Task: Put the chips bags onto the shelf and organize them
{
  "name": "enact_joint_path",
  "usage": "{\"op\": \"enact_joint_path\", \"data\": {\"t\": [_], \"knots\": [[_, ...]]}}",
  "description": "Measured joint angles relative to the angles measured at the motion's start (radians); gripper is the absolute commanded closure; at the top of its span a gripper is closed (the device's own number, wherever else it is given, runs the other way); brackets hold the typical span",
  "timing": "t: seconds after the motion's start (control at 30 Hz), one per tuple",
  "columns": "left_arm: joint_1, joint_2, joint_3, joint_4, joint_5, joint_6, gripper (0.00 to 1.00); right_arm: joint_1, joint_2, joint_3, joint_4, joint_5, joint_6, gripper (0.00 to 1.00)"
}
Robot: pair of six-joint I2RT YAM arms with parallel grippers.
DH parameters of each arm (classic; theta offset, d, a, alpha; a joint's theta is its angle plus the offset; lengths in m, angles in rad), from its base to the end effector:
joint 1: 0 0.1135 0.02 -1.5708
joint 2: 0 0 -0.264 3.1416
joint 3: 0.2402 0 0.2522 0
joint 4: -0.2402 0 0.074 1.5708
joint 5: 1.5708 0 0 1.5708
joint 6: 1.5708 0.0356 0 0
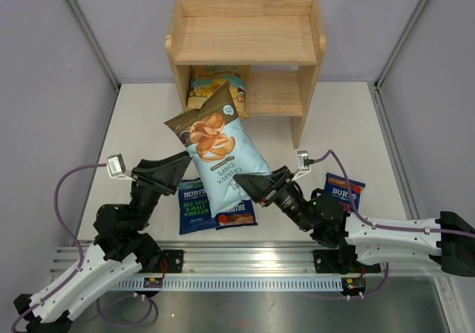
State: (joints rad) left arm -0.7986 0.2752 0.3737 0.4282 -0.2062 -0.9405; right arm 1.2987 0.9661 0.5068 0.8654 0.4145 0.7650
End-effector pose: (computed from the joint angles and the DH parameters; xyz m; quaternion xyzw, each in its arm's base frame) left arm 0.0735 -0.0650 0.3238 -0.1241 0.4884 -0.6256 0.5955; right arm 0.0713 0.2023 0.3180 0.0239 0.5645 0.6434 0.5166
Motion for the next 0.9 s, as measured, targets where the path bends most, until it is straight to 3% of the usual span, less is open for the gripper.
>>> {"op": "enact_joint_path", "data": {"t": [0.23,0.5,0.73,0.9], "knots": [[0.0,-0.113,0.066,-0.354,-0.116,0.043,0.01,-0.018,-0.157,-0.113,-0.056,0.01,0.045,0.74],[0.0,-0.105,0.251,-0.726,-0.212,0.11,0.01,-0.058,-0.266,-0.205,-0.069,0.063,0.129,0.76],[0.0,-0.021,0.441,-0.941,-0.214,0.212,0.01,-0.107,-0.266,-0.206,-0.095,0.09,0.173,0.79],[0.0,0.03,0.531,-1.06,-0.171,0.29,0.01,-0.209,-0.256,-0.203,-0.119,0.089,0.231,0.79]]}}
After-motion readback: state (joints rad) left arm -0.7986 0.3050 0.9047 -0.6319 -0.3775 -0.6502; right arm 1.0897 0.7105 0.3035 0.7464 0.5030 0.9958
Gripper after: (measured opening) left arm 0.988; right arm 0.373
